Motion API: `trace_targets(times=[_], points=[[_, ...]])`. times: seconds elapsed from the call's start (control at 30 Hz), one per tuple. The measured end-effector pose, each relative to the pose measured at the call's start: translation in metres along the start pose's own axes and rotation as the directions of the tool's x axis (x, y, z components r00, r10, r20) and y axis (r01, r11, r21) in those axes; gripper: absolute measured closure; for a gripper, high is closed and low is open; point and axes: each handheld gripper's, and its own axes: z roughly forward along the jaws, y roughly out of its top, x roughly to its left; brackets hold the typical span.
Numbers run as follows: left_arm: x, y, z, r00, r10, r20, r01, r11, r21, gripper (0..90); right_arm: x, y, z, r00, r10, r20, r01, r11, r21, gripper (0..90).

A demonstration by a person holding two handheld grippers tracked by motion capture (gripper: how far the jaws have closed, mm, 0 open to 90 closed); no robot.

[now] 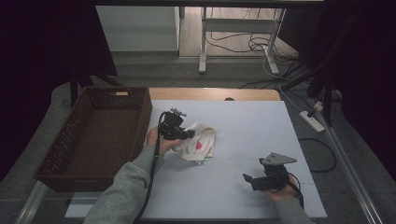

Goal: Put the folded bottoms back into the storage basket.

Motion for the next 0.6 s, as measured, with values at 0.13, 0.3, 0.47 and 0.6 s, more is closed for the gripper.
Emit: trace_targets(times=[0.13,0.3,0.47,0.6], points=[[-0.001,-0.001,-0.005,1.0,0.004,0.002,-0.004,1.0,-0.008,77.6,0.0,0.0,0.0,1.0,-0.001,0.002,0.001,1.0,0.001,9.2],[-0.004,-0.001,-0.01,0.9999,0.012,0.002,-0.012,0.9998,-0.016,77.6,0.0,0.0,0.0,1.0,0.0,0.002,0.0,1.0,0.0,9.2],[-0.006,-0.001,-0.015,0.9997,0.023,0.0,-0.023,0.9994,-0.025,77.6,0.0,0.0,0.0,1.0,-0.001,0.005,0.001,1.0,0.002,9.2],[-0.007,-0.001,-0.021,0.9996,0.029,0.002,-0.029,0.9989,-0.038,77.6,0.0,0.0,0.0,1.0,-0.001,0.005,0.001,1.0,0.002,9.2]])
